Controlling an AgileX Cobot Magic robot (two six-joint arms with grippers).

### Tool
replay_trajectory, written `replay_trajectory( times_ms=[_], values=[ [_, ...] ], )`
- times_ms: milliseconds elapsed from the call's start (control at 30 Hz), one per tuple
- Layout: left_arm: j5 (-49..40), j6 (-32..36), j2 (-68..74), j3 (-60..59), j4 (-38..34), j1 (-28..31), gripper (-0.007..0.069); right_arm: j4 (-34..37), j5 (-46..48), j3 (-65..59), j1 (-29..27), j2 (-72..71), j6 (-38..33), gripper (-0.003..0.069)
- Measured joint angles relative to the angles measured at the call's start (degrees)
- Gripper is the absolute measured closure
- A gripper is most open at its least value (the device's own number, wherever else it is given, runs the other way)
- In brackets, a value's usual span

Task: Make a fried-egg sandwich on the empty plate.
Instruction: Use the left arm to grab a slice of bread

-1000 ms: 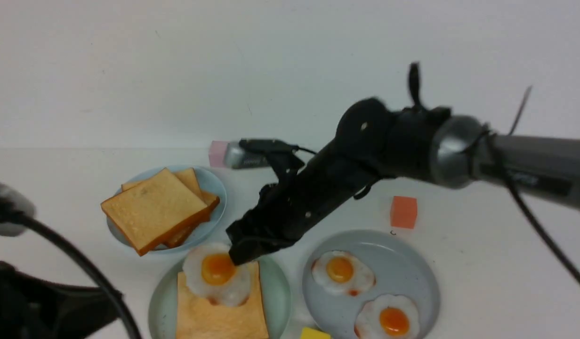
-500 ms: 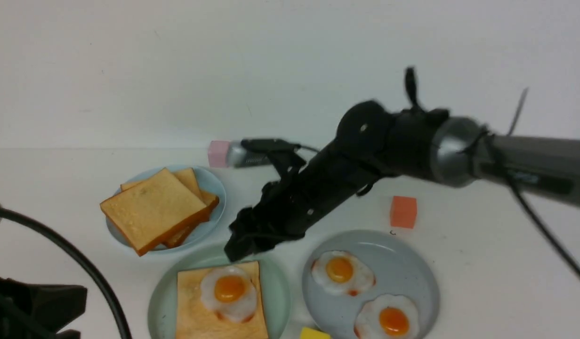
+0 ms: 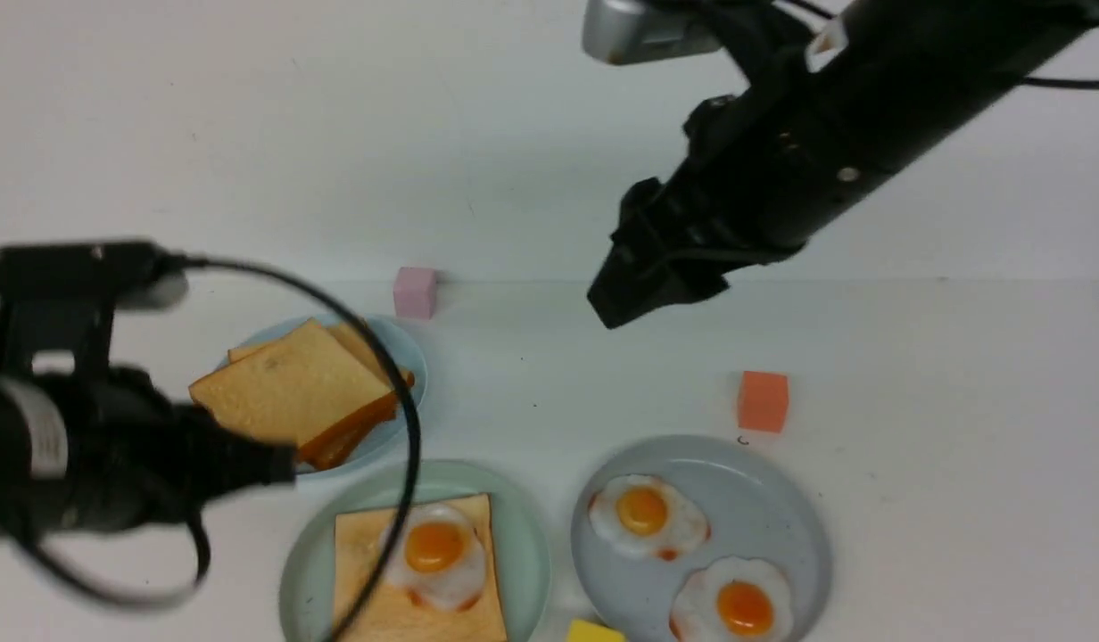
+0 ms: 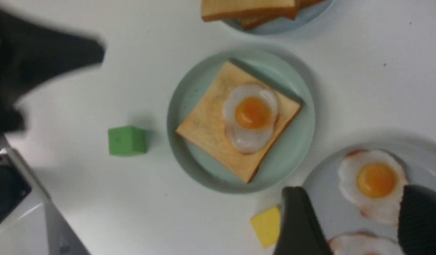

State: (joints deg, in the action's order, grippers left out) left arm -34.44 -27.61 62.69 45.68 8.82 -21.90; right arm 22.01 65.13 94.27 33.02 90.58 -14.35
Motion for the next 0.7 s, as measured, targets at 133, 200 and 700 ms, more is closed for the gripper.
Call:
replay_trajectory(
  times_ms=[133, 200, 700],
  values=[
    [-1.06, 6.32, 4.6, 2.74, -9.98, 9.83, 0.0596, -0.44, -2.48, -6.28, 4.23, -4.38, 0.19, 0.0264],
    [-1.12, 9.9, 6.74, 3.09, -16.99, 14.98, 0.0596, -0.44, -4.53, -10.34, 7.03, -6.33, -0.61, 0.0264],
    [2.35, 45.3, 29.58, 7.93, -61.5, 34.1, 0.0266, -0.38, -6.87, -17.75, 11.06, -8.48, -2.25, 0.0265]
  ],
)
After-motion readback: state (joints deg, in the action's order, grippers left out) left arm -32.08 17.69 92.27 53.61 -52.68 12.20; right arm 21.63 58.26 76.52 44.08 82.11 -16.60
